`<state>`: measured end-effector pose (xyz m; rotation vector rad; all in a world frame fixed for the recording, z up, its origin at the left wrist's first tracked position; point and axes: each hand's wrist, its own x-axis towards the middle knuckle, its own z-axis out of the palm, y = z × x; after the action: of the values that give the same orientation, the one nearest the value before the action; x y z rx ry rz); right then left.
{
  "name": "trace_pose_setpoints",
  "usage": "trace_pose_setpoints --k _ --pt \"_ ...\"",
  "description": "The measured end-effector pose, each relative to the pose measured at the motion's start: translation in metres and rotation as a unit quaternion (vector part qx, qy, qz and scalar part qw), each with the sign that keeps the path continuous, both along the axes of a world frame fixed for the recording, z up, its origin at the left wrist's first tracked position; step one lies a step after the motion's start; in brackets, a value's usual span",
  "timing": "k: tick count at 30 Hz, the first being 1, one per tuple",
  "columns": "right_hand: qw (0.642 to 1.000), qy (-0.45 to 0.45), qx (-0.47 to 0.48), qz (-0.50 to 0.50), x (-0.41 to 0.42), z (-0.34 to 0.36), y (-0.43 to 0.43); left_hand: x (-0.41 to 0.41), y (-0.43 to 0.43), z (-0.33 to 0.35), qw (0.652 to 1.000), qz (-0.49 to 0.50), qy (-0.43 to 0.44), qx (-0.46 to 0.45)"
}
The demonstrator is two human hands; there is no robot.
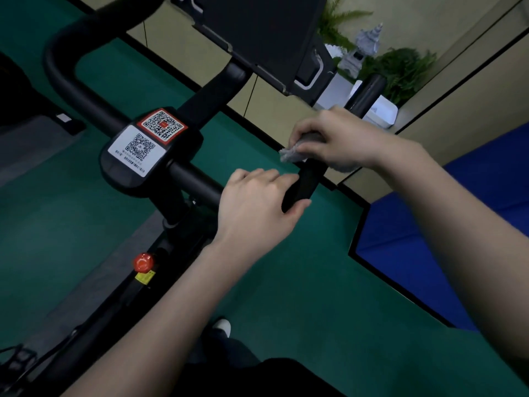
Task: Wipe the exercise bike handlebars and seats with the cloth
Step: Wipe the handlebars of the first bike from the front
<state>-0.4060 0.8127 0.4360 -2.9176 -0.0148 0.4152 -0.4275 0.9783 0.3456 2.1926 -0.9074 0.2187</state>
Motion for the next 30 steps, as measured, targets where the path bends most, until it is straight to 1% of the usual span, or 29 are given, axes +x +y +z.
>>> trace_pose_setpoints --k 2,5,7,9,12,13,16,18,21,22,26,27,30 --pt "0.999 0.036 0.010 -0.007 0.004 -0.002 0.003 -0.001 0.000 0.000 1.000 0.002 -0.003 -0.004" --pt "0.991 0.132 0.005 0.022 0.010 -0.005 0.016 0.000 0.000 -0.001 1.000 0.004 -0.009 -0.002" --pt "0.983 0.185 -0.007 0.016 0.017 -0.004 0.019 0.000 0.000 -0.001 1.000 0.003 -0.012 -0.004" --pt "0.979 0.199 -0.034 -0.006 0.026 0.000 0.016 0.000 0.000 -0.001 1.000 0.003 -0.014 -0.008" --pt "0.982 0.169 -0.085 -0.012 0.031 0.003 0.013 0.000 0.001 -0.001 1.000 0.003 -0.008 -0.009" --pt "0.981 0.170 -0.090 -0.007 0.032 0.002 0.013 0.000 0.001 -0.001 1.000 0.002 -0.008 -0.010" --pt "0.976 0.207 -0.064 -0.025 0.033 0.000 0.014 0.001 0.000 -0.002 1.000 -0.002 -0.008 -0.011" --pt "0.979 0.183 -0.079 -0.035 0.033 0.002 0.011 0.001 0.000 -0.002 1.000 -0.002 -0.012 -0.011" --pt "0.989 0.097 -0.098 -0.055 0.030 0.003 0.007 0.002 0.000 -0.002 1.000 -0.001 -0.019 -0.015" --pt "0.991 0.082 -0.095 -0.055 0.027 0.002 0.007 0.002 0.001 -0.003 1.000 -0.001 -0.020 -0.016" --pt "0.996 0.065 -0.047 -0.048 0.012 -0.003 0.008 0.002 0.001 -0.003 1.000 -0.005 -0.027 -0.011" --pt "0.997 0.043 -0.046 -0.051 0.008 -0.004 0.007 0.002 0.000 -0.003 0.999 -0.006 -0.029 -0.012" --pt "0.993 -0.077 -0.060 -0.064 -0.002 -0.011 0.001 0.003 0.001 -0.004 0.999 -0.008 -0.034 -0.010"
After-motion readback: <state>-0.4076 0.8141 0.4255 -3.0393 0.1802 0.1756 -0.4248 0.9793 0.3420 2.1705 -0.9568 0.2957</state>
